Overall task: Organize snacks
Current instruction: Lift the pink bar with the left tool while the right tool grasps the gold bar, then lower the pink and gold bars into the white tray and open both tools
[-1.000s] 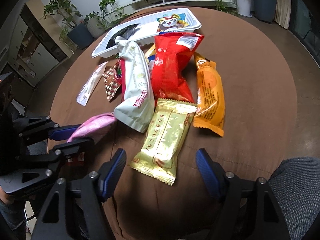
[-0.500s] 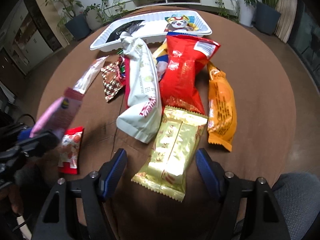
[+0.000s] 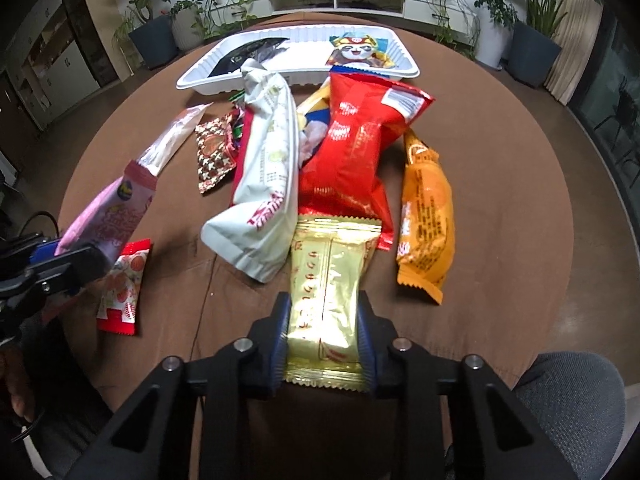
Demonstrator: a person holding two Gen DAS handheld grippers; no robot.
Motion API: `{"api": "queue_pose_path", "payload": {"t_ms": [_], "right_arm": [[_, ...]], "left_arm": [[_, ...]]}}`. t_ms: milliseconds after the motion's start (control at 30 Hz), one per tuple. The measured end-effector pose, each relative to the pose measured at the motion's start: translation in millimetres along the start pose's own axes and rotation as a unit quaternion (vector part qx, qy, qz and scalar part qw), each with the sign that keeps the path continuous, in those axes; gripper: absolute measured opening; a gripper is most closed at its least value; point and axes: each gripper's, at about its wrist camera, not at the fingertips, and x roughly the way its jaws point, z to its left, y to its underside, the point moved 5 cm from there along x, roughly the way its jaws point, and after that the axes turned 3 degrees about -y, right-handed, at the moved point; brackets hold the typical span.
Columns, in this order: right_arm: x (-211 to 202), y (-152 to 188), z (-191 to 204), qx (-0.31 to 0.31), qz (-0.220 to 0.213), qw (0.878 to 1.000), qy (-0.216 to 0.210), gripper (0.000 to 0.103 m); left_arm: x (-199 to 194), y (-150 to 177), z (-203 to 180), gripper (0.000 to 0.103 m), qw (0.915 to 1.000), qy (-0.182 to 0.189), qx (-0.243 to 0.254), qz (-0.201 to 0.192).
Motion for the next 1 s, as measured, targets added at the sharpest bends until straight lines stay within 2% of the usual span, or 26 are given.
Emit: {"api": "queue_pose_path", "payload": {"t_ms": [233,367,533,767,1000], "right_arm": [[-19,5,-2,0.013,-0.012,0.999,-0.036,0.032],[-35,-2,-3,0.020,-0.026,0.998,-0.054,0.032],[-50,-16,-10,0.041,-0.042,0.993,-0.098,0.032],[-64,-66,-38,0.059,-0.082,0.990,-0.103,0.032],[-58,-145,-61,0.069,-0.114,0.985,-0.112,0.032]], "left_arm": [[-6,-5,5,0.020,0.9999,0.003,-0.008,-0.008],[-12,-10,11,0.020,0.9997,0.007,-0.020,-0.016],[-23,-24,25,0.020,0.9985,0.016,-0.043,-0.031],[-37,-63,51,0.020,0.9967,0.005,-0.056,-0.058],[-30,-131,92,0.020,0.9940,-0.016,-0.072,-0.081]]}}
